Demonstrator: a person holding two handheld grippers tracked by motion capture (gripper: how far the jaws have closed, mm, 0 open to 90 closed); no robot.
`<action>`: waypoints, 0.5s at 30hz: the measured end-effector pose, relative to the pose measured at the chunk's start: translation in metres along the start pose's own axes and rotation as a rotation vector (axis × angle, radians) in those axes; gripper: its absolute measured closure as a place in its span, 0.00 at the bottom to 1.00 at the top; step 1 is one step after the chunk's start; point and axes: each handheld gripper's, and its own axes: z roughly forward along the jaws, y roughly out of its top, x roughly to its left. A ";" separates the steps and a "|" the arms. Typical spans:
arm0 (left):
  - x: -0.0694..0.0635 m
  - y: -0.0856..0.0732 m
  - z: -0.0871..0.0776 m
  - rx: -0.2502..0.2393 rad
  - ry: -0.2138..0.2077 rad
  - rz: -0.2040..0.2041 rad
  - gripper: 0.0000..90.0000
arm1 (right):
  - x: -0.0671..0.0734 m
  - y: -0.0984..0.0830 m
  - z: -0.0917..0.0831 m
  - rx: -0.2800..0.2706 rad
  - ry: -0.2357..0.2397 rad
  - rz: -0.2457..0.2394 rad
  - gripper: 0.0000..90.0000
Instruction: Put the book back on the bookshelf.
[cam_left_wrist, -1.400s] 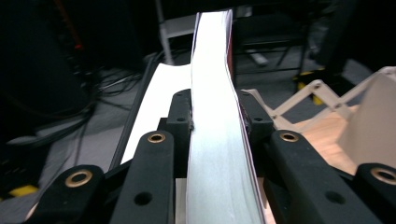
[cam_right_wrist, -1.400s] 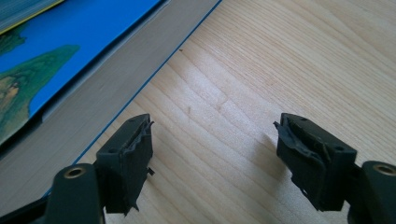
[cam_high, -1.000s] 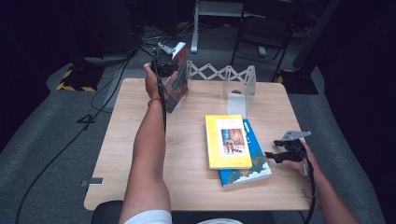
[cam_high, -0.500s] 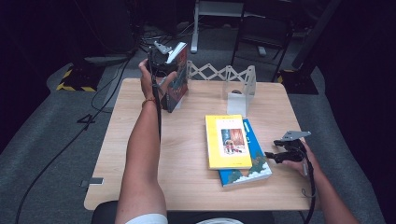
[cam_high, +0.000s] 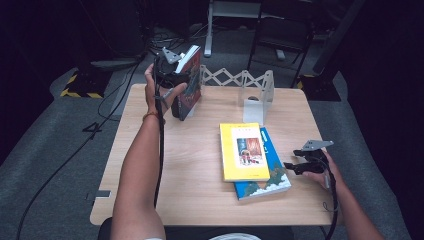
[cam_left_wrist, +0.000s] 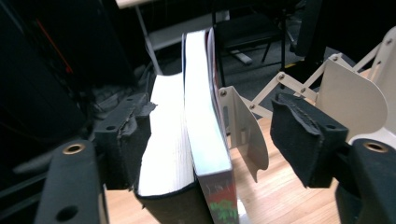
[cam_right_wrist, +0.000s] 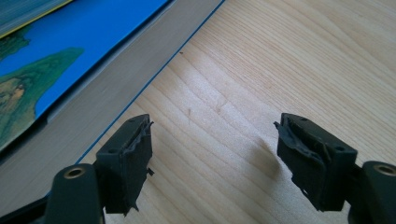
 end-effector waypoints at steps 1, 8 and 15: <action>0.000 0.000 -0.004 -0.011 -0.009 -0.006 0.31 | 0.000 0.000 0.000 -0.002 -0.003 0.002 0.30; -0.007 -0.006 -0.034 -0.042 -0.066 0.044 0.29 | 0.000 0.000 -0.001 -0.009 -0.007 0.008 0.30; -0.012 -0.022 -0.049 -0.024 -0.105 0.071 0.27 | 0.000 0.001 -0.001 -0.010 -0.007 0.005 0.30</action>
